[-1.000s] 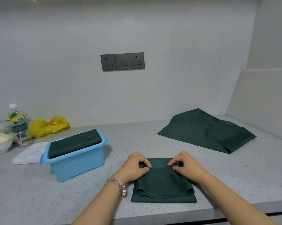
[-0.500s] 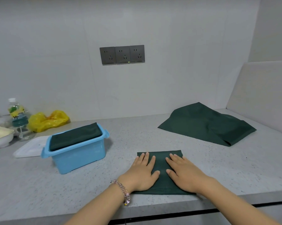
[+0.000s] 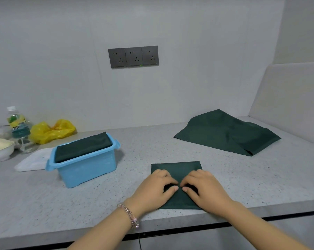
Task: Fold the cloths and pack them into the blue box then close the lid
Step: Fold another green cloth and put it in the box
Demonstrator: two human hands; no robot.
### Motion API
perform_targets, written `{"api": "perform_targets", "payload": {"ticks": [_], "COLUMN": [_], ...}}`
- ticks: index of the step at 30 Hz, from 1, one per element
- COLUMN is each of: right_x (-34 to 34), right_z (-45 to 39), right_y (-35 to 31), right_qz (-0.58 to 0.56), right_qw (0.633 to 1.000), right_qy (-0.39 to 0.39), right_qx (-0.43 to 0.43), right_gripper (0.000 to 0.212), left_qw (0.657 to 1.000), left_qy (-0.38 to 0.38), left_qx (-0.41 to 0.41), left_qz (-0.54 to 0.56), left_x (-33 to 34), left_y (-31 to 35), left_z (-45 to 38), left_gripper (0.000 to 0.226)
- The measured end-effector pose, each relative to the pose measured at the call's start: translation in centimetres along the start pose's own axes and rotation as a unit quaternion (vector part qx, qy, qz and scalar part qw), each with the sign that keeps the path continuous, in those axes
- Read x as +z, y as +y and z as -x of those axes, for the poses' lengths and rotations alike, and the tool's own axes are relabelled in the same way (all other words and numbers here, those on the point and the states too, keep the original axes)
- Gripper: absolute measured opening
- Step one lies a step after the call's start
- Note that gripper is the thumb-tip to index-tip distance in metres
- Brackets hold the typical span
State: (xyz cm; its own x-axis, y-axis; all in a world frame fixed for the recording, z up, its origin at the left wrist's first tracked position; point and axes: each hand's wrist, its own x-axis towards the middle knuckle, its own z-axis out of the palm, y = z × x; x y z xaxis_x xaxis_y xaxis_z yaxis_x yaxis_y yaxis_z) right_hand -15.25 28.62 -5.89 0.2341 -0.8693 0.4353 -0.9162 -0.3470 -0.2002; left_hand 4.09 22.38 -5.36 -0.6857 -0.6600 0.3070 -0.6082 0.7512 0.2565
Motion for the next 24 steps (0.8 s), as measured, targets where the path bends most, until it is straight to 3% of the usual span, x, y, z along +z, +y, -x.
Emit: {"api": "perform_targets", "payload": {"ticks": [7, 13, 18, 22, 24], "right_x": [-2.8, -2.7, -3.3, -3.1, -3.5], "right_z": [1.6, 1.8, 1.6, 1.1, 0.6], "right_y": [0.3, 0.1, 0.1, 1.0, 1.6], "right_qz": [-0.102, -0.070, -0.036, -0.050, -0.068], "right_qw": [0.990, 0.991, 0.988, 0.990, 0.988], "right_qy": [-0.093, -0.111, -0.145, -0.116, -0.094], "right_qx": [-0.037, -0.015, 0.027, 0.061, 0.103], "right_gripper": [0.027, 0.025, 0.050, 0.024, 0.022], "left_qw": [0.986, 0.989, 0.993, 0.994, 0.995], "left_qy": [-0.146, -0.127, -0.074, -0.086, -0.056], "left_qx": [-0.010, -0.001, -0.041, -0.043, -0.060], "left_qz": [0.080, 0.077, 0.086, 0.058, 0.059], "left_x": [-2.2, -2.3, -2.3, -2.8, -3.1], "left_y": [-0.7, 0.2, 0.3, 0.0, -0.4], "left_z": [2.0, 2.1, 2.3, 2.5, 2.3], "left_gripper": [0.051, 0.029, 0.035, 0.051, 0.028]}}
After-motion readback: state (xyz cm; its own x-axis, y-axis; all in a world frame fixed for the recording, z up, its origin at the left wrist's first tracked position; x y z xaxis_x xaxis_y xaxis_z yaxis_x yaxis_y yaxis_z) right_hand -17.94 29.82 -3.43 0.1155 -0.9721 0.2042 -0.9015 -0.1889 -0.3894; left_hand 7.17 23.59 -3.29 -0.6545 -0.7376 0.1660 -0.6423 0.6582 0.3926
